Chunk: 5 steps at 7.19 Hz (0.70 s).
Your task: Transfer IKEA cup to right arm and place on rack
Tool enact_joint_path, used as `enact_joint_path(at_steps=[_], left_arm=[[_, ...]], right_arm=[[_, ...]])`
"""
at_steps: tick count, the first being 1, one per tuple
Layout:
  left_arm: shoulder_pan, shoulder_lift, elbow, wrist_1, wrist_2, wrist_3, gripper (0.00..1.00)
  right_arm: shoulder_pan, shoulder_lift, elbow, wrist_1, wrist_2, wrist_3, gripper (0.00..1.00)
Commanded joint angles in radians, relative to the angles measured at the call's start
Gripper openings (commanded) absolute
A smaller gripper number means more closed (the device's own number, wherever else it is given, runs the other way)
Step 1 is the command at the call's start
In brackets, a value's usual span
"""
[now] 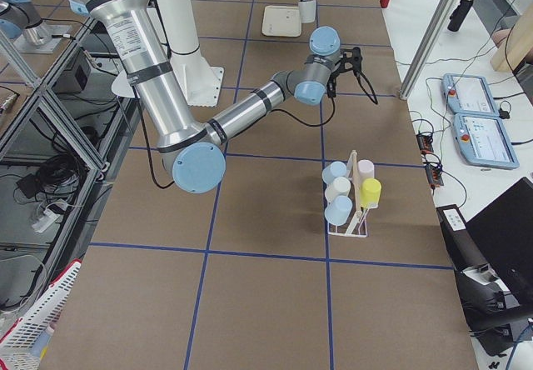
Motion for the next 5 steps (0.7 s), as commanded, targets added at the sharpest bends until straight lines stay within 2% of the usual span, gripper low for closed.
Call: enact_joint_path(at_steps=[1, 2, 3, 4, 5], left_arm=[[0.073, -0.034, -0.005, -0.166, 0.004, -0.22, 0.0], [0.075, -0.041, 0.003, -0.245, 0.012, -0.355, 0.0], [0.075, -0.043, 0.015, -0.334, 0.034, -0.473, 0.0], [0.076, -0.046, 0.038, -0.46, 0.07, -0.596, 0.0], [0.076, -0.047, 0.055, -0.532, 0.07, -0.649, 0.0]], right_arm=[[-0.061, 0.015, -0.002, 0.316, -0.011, 0.282, 0.89], [-0.073, 0.016, 0.001, 0.444, -0.02, 0.36, 0.94], [-0.101, 0.017, 0.001, 0.571, -0.07, 0.441, 0.98], [-0.154, 0.016, 0.001, 0.686, -0.155, 0.526, 0.98], [-0.209, 0.016, -0.003, 0.774, -0.228, 0.558, 0.98]])
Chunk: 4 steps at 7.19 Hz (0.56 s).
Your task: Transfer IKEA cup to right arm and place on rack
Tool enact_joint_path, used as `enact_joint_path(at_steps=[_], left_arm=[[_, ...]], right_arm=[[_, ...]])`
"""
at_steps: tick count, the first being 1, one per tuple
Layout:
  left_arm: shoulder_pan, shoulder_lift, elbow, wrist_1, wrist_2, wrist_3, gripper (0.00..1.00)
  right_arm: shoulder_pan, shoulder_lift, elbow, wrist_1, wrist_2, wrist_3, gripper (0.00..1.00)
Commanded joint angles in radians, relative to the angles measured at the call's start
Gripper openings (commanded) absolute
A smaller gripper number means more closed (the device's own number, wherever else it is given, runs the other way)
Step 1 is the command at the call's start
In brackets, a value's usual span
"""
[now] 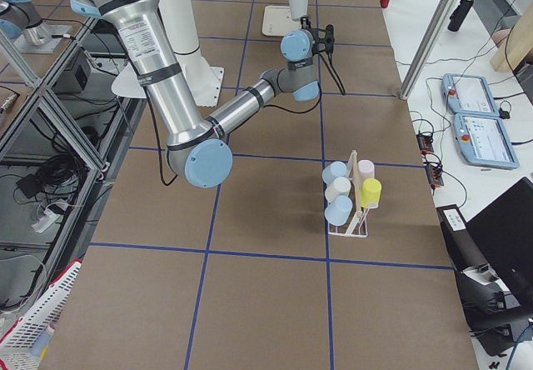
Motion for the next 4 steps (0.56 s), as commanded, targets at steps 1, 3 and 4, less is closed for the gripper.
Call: enact_joint_path(at_steps=[1, 3, 4], left_arm=[[0.003, -0.007, 0.023, -0.199, 0.075, -0.262, 0.0], [0.022, -0.007, 0.105, -0.476, 0.167, -0.516, 0.0], [0.026, -0.01, 0.109, -0.482, 0.176, -0.539, 0.0]], right_arm=[[-0.11, 0.009, -0.002, 0.178, -0.156, 0.093, 0.98], [-0.149, 0.05, -0.006, 0.267, -0.265, 0.221, 0.98], [-0.149, 0.066, -0.01, 0.272, -0.277, 0.244, 0.97]])
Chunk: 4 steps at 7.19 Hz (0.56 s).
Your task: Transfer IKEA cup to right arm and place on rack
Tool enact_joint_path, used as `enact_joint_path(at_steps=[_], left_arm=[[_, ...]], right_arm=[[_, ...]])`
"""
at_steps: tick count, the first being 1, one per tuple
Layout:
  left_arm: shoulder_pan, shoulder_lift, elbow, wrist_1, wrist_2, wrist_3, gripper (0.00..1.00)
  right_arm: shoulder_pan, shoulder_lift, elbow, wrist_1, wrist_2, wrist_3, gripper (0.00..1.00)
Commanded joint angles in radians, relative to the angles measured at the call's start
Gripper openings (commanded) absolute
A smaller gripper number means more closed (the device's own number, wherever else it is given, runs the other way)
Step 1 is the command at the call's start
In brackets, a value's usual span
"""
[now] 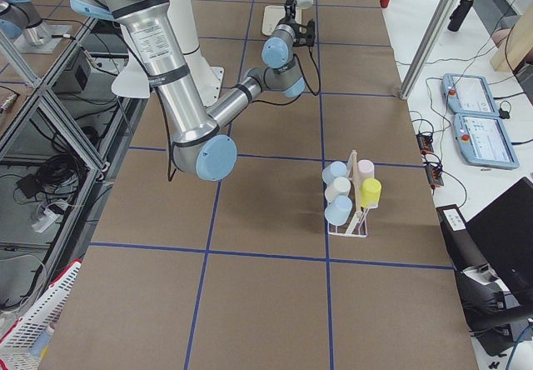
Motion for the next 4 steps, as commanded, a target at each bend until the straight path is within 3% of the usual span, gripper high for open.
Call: enact_joint_path(at_steps=[1, 4], left_arm=[[0.013, -0.021, 0.026, -0.064, 0.025, -0.132, 0.0], [0.032, -0.071, 0.029, -0.068, 0.023, -0.292, 0.0]], right_arm=[[-0.014, 0.037, -0.005, 0.028, -0.052, 0.056, 0.97], [-0.018, 0.042, -0.005, 0.05, -0.069, 0.056, 0.97]])
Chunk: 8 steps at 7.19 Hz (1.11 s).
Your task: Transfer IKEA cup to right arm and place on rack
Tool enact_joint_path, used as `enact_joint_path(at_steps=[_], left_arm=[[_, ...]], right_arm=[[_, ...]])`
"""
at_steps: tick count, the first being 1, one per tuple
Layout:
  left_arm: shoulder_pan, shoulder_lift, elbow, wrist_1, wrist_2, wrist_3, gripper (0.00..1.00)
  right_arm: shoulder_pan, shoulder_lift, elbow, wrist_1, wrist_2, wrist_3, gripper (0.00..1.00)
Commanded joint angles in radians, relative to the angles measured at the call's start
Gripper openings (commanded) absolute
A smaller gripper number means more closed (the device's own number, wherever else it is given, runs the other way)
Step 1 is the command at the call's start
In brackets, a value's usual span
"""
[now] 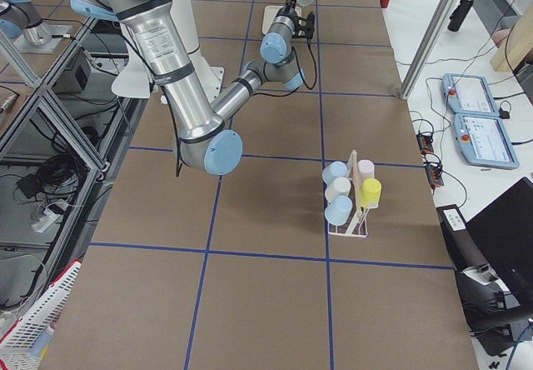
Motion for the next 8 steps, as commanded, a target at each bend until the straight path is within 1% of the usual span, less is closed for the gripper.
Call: enact_joint_path(at_steps=[1, 2, 4, 5, 8], left_arm=[[0.016, -0.015, 0.001, -0.029, 0.0, -0.103, 0.0], [0.019, -0.015, 0.001, -0.043, 0.0, -0.155, 0.0], [0.029, -0.015, 0.001, -0.051, 0.0, -0.2, 0.0], [0.031, -0.016, -0.001, -0.053, 0.0, -0.242, 0.0], [0.029, -0.022, -0.01, -0.066, 0.0, -0.29, 0.0]], right_arm=[[-0.003, 0.004, 0.0, 0.015, -0.002, 0.001, 0.97], [-0.004, 0.004, -0.006, 0.047, -0.003, 0.001, 0.97], [-0.006, 0.004, -0.008, 0.063, -0.003, 0.001, 0.97], [-0.007, 0.028, -0.018, 0.065, -0.003, 0.001, 0.97], [-0.009, 0.042, -0.028, 0.069, -0.005, 0.001, 0.97]])
